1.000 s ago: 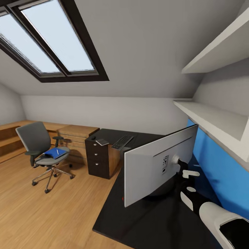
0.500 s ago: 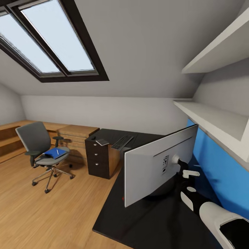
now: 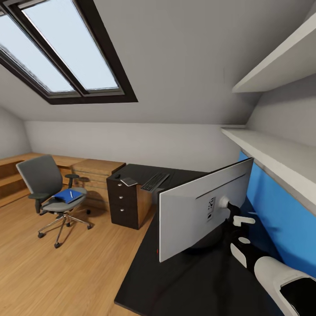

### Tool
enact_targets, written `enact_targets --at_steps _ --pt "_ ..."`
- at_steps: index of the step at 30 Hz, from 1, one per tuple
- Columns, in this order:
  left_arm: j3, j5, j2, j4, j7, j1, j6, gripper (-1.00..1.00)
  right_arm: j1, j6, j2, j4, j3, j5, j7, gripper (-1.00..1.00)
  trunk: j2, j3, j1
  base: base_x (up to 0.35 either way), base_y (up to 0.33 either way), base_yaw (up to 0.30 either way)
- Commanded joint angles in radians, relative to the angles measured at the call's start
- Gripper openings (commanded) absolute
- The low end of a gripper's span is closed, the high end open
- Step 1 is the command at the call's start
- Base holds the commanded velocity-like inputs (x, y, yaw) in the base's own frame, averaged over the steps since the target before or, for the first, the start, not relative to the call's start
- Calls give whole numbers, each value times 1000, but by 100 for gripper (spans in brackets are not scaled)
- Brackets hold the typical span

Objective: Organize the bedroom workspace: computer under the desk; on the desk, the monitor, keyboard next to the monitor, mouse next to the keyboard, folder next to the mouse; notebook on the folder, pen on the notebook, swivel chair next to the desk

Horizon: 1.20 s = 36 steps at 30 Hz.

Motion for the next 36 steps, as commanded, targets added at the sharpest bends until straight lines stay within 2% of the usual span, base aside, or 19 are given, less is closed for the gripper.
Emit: enact_targets --at_steps 1,9,24,25,36 --pt "-9 7 0 -2 2 0 -1 100 -1 -4 -1 -1 15 -5 -6 -100 -1 -1 0 22 -11 0" --pt "-7 10 1 -2 4 0 -1 100 -1 -4 -2 0 15 -5 -6 -100 -1 -1 0 4 -128 0" --pt "-6 10 1 -2 4 0 -1 100 -1 -4 -2 1 16 -5 -6 -100 -1 -1 0 0 -8 0" --pt "-6 10 1 -2 4 0 -1 100 -1 -4 -2 1 17 -5 -6 100 -1 -1 0 0 0 0" --pt "-5 12 2 -2 4 0 -2 100 -1 -4 -2 1 17 -5 -6 100 -1 -1 0 0 0 0"
